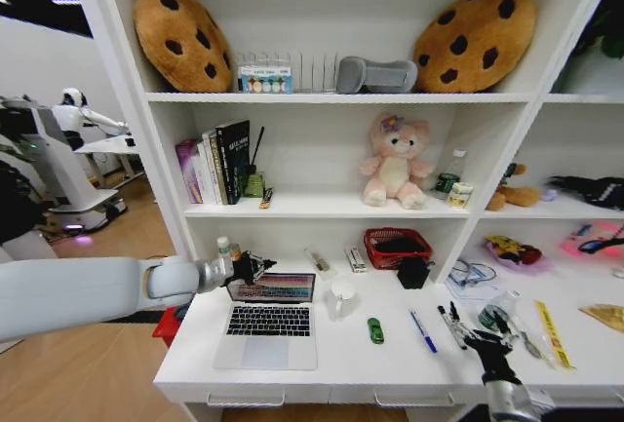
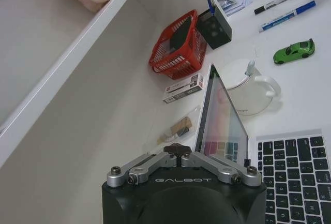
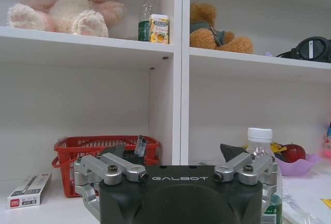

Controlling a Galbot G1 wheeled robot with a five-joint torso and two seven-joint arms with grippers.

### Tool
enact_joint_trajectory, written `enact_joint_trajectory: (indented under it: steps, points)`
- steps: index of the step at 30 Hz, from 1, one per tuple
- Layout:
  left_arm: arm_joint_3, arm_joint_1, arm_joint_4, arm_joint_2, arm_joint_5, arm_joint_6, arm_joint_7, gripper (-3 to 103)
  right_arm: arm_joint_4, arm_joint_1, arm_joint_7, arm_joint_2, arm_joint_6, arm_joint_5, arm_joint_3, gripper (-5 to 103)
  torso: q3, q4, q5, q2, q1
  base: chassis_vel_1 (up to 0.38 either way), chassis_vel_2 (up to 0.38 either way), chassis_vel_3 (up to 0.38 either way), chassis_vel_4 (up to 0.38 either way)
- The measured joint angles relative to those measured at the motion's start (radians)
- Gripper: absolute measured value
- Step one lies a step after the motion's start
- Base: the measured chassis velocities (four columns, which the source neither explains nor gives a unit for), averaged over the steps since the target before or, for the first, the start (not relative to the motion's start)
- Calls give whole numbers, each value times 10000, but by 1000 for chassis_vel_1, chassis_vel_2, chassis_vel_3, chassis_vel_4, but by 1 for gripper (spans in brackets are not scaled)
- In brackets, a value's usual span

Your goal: Organize the objects on the table.

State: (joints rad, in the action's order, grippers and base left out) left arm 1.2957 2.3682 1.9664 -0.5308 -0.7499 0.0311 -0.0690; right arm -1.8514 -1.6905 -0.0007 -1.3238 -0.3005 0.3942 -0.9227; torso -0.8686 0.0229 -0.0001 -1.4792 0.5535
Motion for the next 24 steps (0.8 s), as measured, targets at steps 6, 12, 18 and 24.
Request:
enact_joint_trajectory:
  steps: [6,12,18,24]
  points:
    - [-777,-646,622,625,262,18,-19,0,77,79,24,-30,-15,-55,85,100,0,0,1,0,0,0,0,0,0]
    - [-1694,-904,2317,2286,1238,-90,-167,0,129,314,123,-31,37,-138,201,100,1,-4,-1,-1,-2,0,0,0,0]
    - [-2075,-310,3072,3138,2034,-271,-321,0,1,346,216,-21,151,-165,236,100,1,-4,-2,0,-1,0,0,0,0]
    - [-1340,-1820,2904,2856,277,-252,-88,0,-59,16,234,28,98,-64,114,100,1,0,2,-1,-3,0,0,0,0]
